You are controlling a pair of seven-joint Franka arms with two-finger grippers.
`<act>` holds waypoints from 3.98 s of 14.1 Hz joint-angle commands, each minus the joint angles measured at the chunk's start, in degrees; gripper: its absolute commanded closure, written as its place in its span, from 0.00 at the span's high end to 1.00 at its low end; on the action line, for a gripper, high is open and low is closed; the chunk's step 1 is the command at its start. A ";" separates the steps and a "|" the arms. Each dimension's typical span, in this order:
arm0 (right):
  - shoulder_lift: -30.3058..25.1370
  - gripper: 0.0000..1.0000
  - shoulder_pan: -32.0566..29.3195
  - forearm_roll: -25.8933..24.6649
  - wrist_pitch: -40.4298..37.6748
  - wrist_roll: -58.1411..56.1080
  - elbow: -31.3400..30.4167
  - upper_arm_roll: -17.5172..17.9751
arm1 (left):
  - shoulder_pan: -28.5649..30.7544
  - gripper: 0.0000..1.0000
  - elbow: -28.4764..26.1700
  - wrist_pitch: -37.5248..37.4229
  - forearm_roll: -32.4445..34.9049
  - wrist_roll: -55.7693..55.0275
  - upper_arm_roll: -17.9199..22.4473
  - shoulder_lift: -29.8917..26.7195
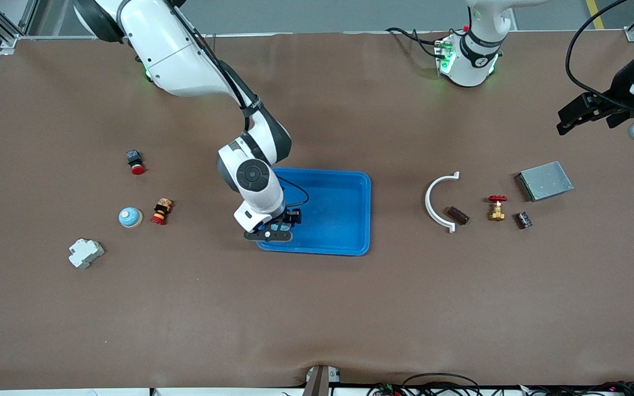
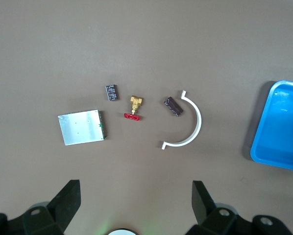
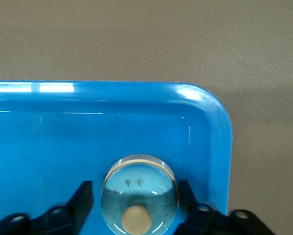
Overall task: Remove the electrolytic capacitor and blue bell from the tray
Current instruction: 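Lift the bell and carry it toward the red buttons with the right gripper, then lower the bell beside the first bell and open the right gripper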
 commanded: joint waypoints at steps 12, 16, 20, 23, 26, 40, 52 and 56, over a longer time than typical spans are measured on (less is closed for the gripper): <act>-4.25 0.10 0.99 -0.46 -11.41 -2.15 4.69 -0.30 | -0.14 1.00 3.37 -4.82 1.31 7.64 -1.07 1.62; -8.83 0.10 -2.25 -0.37 -16.25 -13.21 4.60 -0.57 | -0.14 1.00 3.28 -4.82 1.66 9.07 -0.80 1.71; -13.57 0.10 -7.61 -0.29 -19.51 -25.86 1.20 -0.57 | -0.32 1.00 3.19 -4.82 1.66 8.89 -0.80 1.71; -16.47 0.10 -12.27 0.24 -18.72 -35.79 -3.64 -0.48 | -0.41 1.00 3.19 -4.82 1.66 8.72 -0.80 1.80; -17.27 0.10 -15.96 0.42 -18.45 -43.80 -6.46 -0.39 | -0.41 1.00 3.19 -4.82 1.66 8.98 -0.80 2.07; -16.92 0.10 -23.89 4.02 -4.04 -70.80 -20.18 -0.39 | -0.58 1.00 3.19 -4.82 2.45 8.81 -1.33 2.07; -13.32 0.10 -23.89 3.93 -1.93 -76.69 -20.01 -0.48 | -0.58 1.00 3.19 -4.82 2.45 8.72 -1.33 2.07; -12.88 0.21 -23.80 3.93 -1.49 -76.69 -19.92 -0.48 | -0.67 1.00 3.19 -4.82 2.45 8.54 -1.33 2.07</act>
